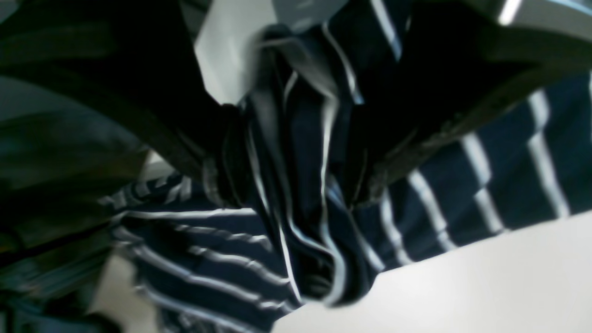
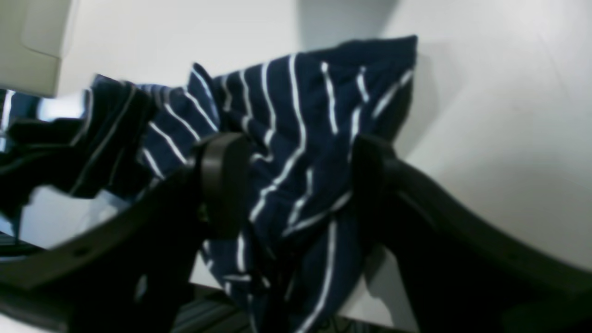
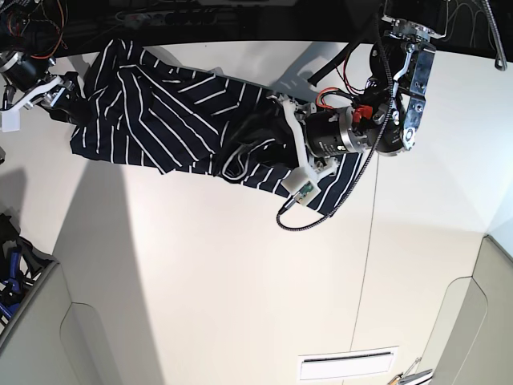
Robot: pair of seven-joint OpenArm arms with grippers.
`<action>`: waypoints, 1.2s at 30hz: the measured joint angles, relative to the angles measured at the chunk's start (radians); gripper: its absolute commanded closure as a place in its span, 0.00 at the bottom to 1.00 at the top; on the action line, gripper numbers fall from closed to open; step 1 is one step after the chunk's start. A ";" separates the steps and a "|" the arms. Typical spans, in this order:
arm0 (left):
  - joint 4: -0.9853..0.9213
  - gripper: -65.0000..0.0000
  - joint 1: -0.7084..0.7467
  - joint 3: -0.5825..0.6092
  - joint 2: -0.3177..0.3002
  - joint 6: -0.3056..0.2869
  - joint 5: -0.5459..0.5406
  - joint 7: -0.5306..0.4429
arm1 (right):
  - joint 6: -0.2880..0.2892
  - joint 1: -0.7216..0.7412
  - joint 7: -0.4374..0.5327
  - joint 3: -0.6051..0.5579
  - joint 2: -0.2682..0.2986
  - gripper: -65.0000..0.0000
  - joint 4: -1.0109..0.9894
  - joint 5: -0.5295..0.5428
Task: Fold the T-shirt properly
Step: 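Carry the strip end with the left gripper toward the other end, then lay the strip end onto the shirt and open the left gripper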
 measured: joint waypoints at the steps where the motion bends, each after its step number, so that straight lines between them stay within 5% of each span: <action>1: 0.000 0.44 0.000 0.000 0.000 0.000 -0.027 0.000 | 0.000 0.000 0.005 0.000 0.000 0.46 0.000 -0.007; 8: 0.000 0.44 0.000 0.000 0.000 -0.050 -0.225 0.058 | 0.000 0.000 0.046 0.000 0.012 0.45 -0.001 -0.083; 15: 0.000 0.44 0.000 0.000 0.000 -0.050 -0.224 0.070 | 0.000 0.000 0.047 0.000 0.014 0.35 -0.080 -0.069; 36: 0.000 0.44 0.000 -0.192 0.000 -0.050 -0.188 0.073 | 0.000 0.000 0.045 -0.045 0.014 0.34 -0.180 0.013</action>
